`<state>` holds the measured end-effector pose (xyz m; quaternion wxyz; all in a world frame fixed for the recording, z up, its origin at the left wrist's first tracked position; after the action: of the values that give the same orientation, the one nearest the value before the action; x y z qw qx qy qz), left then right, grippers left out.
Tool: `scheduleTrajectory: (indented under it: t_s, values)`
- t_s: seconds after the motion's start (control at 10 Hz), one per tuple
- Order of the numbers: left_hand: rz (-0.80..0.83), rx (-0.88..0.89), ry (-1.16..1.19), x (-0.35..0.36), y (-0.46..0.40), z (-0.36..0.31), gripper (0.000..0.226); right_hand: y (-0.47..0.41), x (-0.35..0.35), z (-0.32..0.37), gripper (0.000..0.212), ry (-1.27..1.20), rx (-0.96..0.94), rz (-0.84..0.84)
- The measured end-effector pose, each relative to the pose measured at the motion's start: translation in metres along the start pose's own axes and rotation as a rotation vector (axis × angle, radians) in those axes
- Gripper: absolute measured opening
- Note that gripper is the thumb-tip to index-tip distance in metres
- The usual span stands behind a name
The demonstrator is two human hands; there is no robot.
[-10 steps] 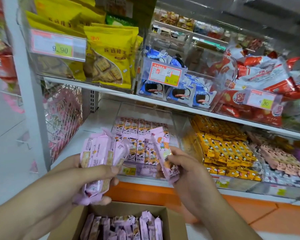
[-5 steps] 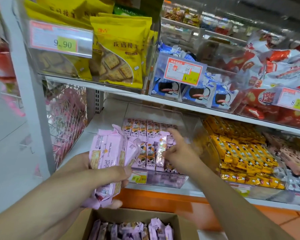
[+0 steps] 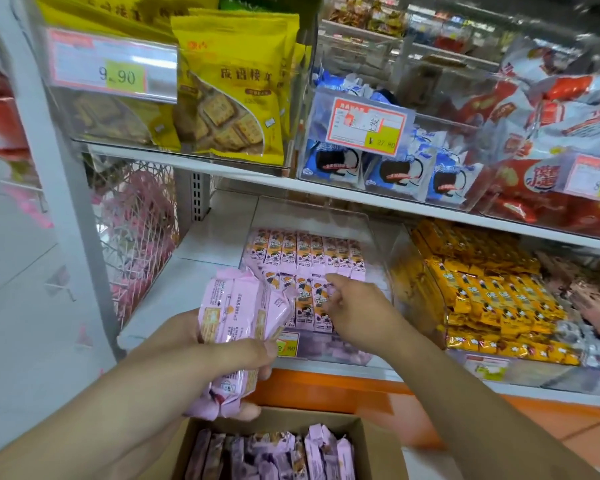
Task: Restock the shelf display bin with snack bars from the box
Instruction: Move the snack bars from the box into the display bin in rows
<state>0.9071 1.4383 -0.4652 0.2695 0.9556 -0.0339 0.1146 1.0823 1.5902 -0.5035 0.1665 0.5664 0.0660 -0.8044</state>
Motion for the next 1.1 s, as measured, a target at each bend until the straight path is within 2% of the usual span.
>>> scheduleTrajectory:
  t_s: [0.1,0.2,0.3,0.4,0.5,0.6,0.7,0.8,0.9,1.1]
  values:
    - [-0.088,0.203,-0.042,-0.024,-0.002,0.005,0.07,0.024,-0.023,0.013,0.04,-0.24,-0.113,-0.095]
    - [-0.083,0.217,-0.05,-0.023,0.001,0.001,0.089,0.06,-0.045,0.032,0.044,-0.793,-0.262,0.168]
    - [-0.057,0.203,0.075,-0.009,0.004,0.003,0.088,0.081,-0.053,0.041,0.038,-0.868,-0.384,0.189]
    - [0.031,0.197,0.088,0.004,0.008,0.007,0.067,0.082,-0.054,0.033,0.03,-0.902,-0.359,0.079]
    - [0.038,0.198,0.182,0.008,0.008,0.007,0.042,0.086,-0.063,0.025,0.033,-0.945,-0.402,0.064]
    - [-0.046,0.232,0.153,0.009,0.007,0.006,0.032,0.089,-0.07,0.018,0.029,-0.917,-0.389,0.078]
    - [-0.178,0.291,0.03,0.012,0.007,0.002,0.03,0.093,-0.071,0.017,0.013,-0.894,-0.289,0.133]
    - [-0.26,0.357,-0.085,0.017,0.005,0.003,0.041,0.095,-0.069,0.014,0.029,-0.824,-0.107,0.117]
    - [-0.274,0.386,-0.13,0.023,0.004,0.001,0.04,0.094,-0.068,0.007,0.018,-0.851,-0.031,0.093]
    - [-0.259,0.318,-0.093,0.027,0.003,0.005,0.043,0.092,-0.066,-0.007,0.019,-0.807,-0.115,0.061]
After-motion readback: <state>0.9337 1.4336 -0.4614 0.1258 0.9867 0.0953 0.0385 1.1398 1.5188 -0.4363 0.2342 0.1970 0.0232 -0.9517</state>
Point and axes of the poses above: each hand's wrist, its own y-axis away from the middle knuckle, its own x-axis out of the palm, z = x × y, the point moved 3 cm from there along -y, towards the middle knuckle, and after that the axes turned 3 degrees about y, right-handed, at the moved point
